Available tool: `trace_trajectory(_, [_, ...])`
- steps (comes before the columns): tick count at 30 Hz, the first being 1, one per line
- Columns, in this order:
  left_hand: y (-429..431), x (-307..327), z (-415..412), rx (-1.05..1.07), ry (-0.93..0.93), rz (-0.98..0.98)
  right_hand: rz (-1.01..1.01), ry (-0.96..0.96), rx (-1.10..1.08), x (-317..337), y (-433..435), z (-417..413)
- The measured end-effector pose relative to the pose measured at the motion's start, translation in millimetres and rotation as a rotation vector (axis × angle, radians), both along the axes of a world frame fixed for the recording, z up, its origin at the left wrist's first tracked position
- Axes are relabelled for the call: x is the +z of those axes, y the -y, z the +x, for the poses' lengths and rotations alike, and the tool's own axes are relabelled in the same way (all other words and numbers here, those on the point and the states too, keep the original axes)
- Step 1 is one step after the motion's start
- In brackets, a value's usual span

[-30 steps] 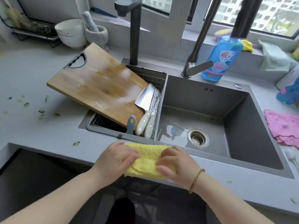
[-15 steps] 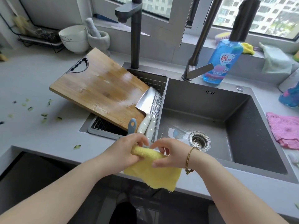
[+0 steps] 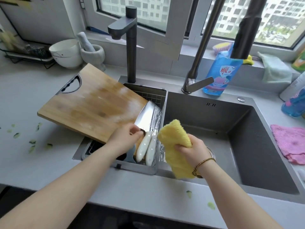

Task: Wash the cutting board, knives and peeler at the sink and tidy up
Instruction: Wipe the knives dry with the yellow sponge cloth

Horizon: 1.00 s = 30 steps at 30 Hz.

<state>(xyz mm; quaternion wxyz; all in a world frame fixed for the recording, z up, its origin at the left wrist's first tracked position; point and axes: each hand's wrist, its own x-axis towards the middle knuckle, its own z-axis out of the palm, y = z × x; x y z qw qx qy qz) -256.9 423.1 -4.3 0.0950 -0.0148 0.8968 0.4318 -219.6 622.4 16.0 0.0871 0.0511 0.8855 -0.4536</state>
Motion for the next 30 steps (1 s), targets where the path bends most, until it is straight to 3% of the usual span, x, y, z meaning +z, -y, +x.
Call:
trace_trajectory(6, [-32.0,-22.3,-47.0,-0.256,0.098,-0.667,0.036,0.071,-0.152,-9.6,-2.5,-21.1])
trace_trajectory(9, [-36.8,-28.1,-55.1,-0.345,0.084,-0.802,0.076,0.076,-0.152,-12.4,-2.9,-29.3])
trace_trajectory(21, [-44.8,-44.3,-64.2,-0.458,0.228,-0.929,0.081,0.132,-0.241,-30.9,-6.0,-49.8])
trace_trajectory(30, [-34.2,-31.1,-69.1,-0.260,0.450,-0.625,-0.011,0.103,-0.159,-30.7,-21.2,-64.2])
